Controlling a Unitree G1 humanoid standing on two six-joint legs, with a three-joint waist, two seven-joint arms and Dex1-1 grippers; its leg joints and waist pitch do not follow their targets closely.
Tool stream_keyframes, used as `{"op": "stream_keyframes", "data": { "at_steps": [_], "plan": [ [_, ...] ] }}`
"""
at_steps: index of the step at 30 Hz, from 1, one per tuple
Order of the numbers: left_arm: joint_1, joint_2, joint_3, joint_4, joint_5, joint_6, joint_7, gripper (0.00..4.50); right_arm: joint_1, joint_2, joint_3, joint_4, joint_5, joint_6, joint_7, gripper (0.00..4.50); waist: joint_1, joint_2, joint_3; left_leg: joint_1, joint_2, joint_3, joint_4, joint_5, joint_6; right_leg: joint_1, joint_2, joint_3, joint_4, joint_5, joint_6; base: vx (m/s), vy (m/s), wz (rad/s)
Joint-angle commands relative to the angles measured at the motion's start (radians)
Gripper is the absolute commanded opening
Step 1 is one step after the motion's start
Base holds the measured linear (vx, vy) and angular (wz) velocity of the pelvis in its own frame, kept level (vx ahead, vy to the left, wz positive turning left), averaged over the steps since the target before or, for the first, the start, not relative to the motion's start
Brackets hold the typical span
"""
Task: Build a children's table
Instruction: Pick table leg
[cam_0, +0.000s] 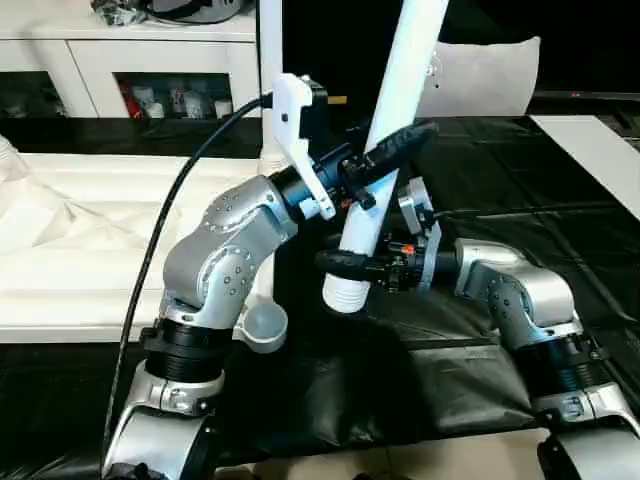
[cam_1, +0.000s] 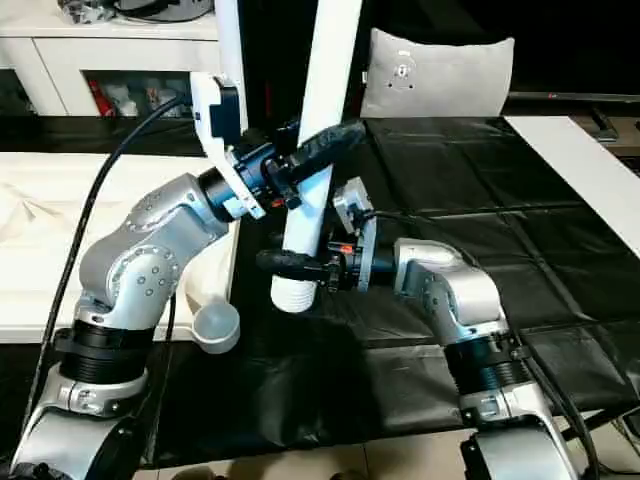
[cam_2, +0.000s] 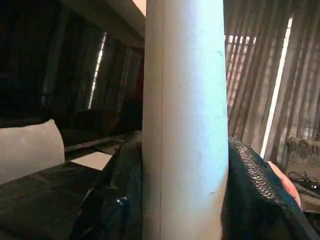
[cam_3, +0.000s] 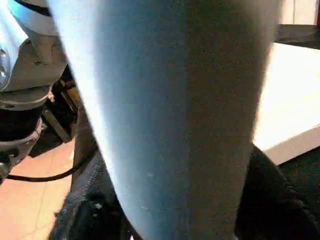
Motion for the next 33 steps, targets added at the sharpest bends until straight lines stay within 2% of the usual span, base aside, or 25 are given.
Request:
{"op": "stream_keyframes", "data": {
  "at_steps": [1,5,27,29,31,33],
  "plan": [
    [-0.013,0.002,-0.006,-0.01,0.003,-0.012,-0.006,1.74,0.007,-0.013,-0.019,-0.012,0.006,0.001,-0.011,2.91,0.0,-0.003,-0.075,-0.001,0.022,0.009,-0.061,-0.052,0.047,0.076,-0.062,0.038,-0.063,-0.147,-0.2,0.0,0.0,0.0],
    [-0.015,0.001,-0.005,-0.008,0.004,-0.012,-0.008,1.74,0.01,-0.021,-0.016,-0.012,0.0,0.002,-0.009,3.15,0.0,-0.004,-0.075,-0.001,0.021,0.01,-0.061,-0.049,0.046,0.076,-0.061,0.037,-0.062,-0.138,-0.201,0.0,0.0,0.0],
    [-0.012,-0.001,-0.008,-0.012,0.001,-0.008,-0.011,1.74,0.006,-0.007,-0.022,-0.009,0.017,-0.011,-0.008,3.15,0.0,-0.003,-0.075,-0.001,0.022,0.009,-0.061,-0.054,0.048,0.075,-0.061,0.037,-0.063,-0.142,-0.204,0.0,0.0,0.0],
    [-0.011,-0.001,-0.008,-0.013,0.001,-0.007,-0.011,1.74,0.006,-0.007,-0.02,-0.008,0.018,-0.012,-0.009,2.89,0.0,-0.004,-0.075,-0.001,0.022,0.01,-0.061,-0.053,0.047,0.075,-0.061,0.037,-0.063,-0.145,-0.203,0.0,0.0,0.0],
    [-0.009,-0.001,-0.009,-0.015,0.001,-0.007,-0.01,1.74,0.006,-0.006,-0.019,-0.006,0.019,-0.012,-0.011,2.89,0.0,-0.004,-0.075,-0.001,0.022,0.009,-0.061,-0.051,0.048,0.075,-0.061,0.037,-0.063,-0.145,-0.201,0.0,0.0,0.0],
    [-0.007,-0.003,-0.011,-0.017,0.001,-0.006,-0.009,1.74,0.005,-0.002,-0.02,-0.001,0.017,-0.013,-0.013,2.57,0.0,-0.003,-0.076,-0.001,0.022,0.009,-0.061,-0.049,0.049,0.075,-0.061,0.037,-0.062,-0.139,-0.203,0.0,0.0,0.0]
  ]
}}
